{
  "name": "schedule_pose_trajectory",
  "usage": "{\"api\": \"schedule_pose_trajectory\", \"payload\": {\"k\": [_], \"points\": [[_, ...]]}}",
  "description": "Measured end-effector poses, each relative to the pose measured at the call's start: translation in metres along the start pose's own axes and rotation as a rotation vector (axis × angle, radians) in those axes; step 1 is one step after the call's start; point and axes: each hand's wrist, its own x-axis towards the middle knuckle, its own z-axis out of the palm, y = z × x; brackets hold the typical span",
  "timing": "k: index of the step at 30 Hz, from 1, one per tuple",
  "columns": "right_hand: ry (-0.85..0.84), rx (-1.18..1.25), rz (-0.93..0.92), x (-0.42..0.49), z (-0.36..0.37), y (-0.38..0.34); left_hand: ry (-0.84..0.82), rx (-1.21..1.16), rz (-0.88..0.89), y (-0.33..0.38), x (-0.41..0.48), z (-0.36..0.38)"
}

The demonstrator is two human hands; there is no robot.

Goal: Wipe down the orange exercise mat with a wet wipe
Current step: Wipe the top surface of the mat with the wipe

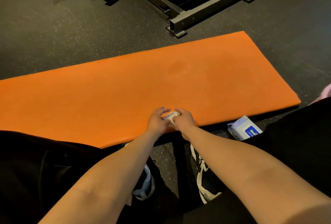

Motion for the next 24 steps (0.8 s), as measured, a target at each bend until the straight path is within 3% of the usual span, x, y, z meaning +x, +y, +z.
{"api": "schedule_pose_trajectory", "payload": {"k": [5, 10, 19, 24], "points": [[0.064, -0.096, -0.044, 0.009, 0.002, 0.001, 0.047, 0.110, 0.007, 0.000, 0.004, 0.008], [0.284, -0.244, -0.038, 0.034, 0.005, -0.004, 0.107, 0.182, 0.030, 0.004, 0.018, 0.011], [0.412, -0.427, 0.026, 0.067, -0.021, 0.017, 0.003, 0.037, -0.024, 0.008, 0.055, 0.040], [0.441, -0.462, -0.101, 0.076, -0.023, 0.032, 0.024, 0.001, -0.074, 0.001, 0.084, 0.058]]}}
